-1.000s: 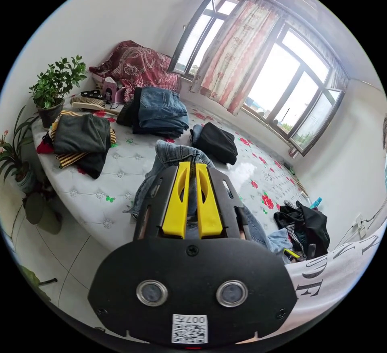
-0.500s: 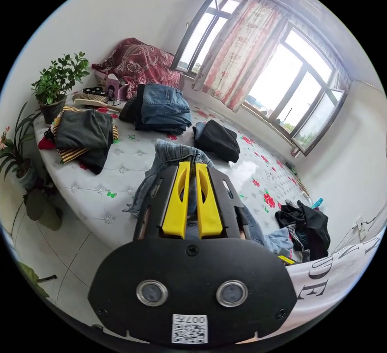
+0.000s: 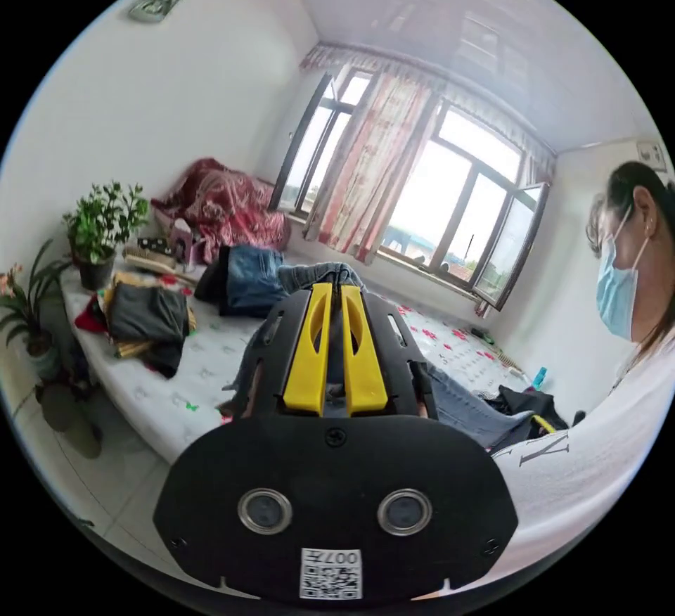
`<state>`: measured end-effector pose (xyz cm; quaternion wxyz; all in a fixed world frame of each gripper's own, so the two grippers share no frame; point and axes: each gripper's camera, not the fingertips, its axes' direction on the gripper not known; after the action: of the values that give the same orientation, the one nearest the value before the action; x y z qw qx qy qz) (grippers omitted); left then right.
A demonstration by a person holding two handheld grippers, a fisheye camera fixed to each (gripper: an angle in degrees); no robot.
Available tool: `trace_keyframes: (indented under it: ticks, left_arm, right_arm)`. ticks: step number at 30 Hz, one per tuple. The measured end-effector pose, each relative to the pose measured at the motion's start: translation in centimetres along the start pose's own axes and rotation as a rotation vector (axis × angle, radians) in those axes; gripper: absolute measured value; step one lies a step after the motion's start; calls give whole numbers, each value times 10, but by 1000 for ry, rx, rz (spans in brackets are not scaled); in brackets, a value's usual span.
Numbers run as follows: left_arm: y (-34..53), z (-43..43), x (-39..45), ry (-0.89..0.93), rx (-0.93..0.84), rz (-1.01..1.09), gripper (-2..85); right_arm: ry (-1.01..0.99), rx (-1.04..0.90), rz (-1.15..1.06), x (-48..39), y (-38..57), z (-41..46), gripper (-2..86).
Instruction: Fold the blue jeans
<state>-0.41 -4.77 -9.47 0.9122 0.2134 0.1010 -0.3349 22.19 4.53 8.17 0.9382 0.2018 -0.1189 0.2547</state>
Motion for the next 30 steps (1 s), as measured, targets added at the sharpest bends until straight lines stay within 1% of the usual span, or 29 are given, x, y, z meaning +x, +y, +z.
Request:
trace_keyframes:
  ticks: [1,3,5,6,7,8,9,10,11,13,15,17,18,20,22,25,28,30]
  left_arm:
    - [-11,3,10,-26,50,51,0]
    - [-27,28,14,-59,88,86,4]
    - [-47,100,-7,-111,105,87,19]
    - [-52,126,-17,-127,90,83,23]
    - [-60,189,-41,-169,8,89,40]
    - [-62,257,-72,-212,-123,62,55]
    - [-60,289,-89,-229,-211,17,61]
    - [-51,338,-123,-301,-367,-108,70]
    - [-39,361,-144,-348,-437,-185,73]
    - [-20,367,-154,-321,-432,-183,80]
    - [7,368,-154,-358,-478,-114,79]
    - [55,364,-155,-404,-609,-33,71]
    - [68,360,-156,-406,-642,-24,69]
    - [114,341,-159,-428,-764,-18,65]
    - [138,331,-156,-447,-842,-4,65]
    - [154,334,-155,-456,-930,2,64]
    - [157,362,-161,-475,-984,29,64]
    - [162,381,-170,-465,-1027,10,64]
  right_arm:
    - [-6,48,-7,-4,-22,-5,-2]
    - [-16,141,-44,-17,-54,-5,-1]
    - [-45,212,-121,-47,-104,19,2]
    - [-67,204,-137,-55,-117,31,3]
    - [-111,150,-160,-73,-144,62,8]
    - [-134,83,-170,-90,-165,100,15]
    - [-140,41,-166,-98,-173,121,19]
    - [-136,-76,-171,-114,-182,161,29]
    - [-117,-207,-174,-126,-183,194,39]
    - [-102,-308,-190,-133,-166,218,50]
    - [-116,-309,-183,-125,-136,218,55]
    - [-125,-371,-154,-99,-85,215,63]
    - [-127,-391,-141,-90,-71,214,65]
    - [-93,-496,-64,-50,-25,209,75]
    - [-49,-563,-14,-20,-6,205,81]
    - [-19,-605,31,15,-6,206,90]
    - [-31,-620,26,31,-24,226,94]
    - [-38,-639,28,36,-35,244,93]
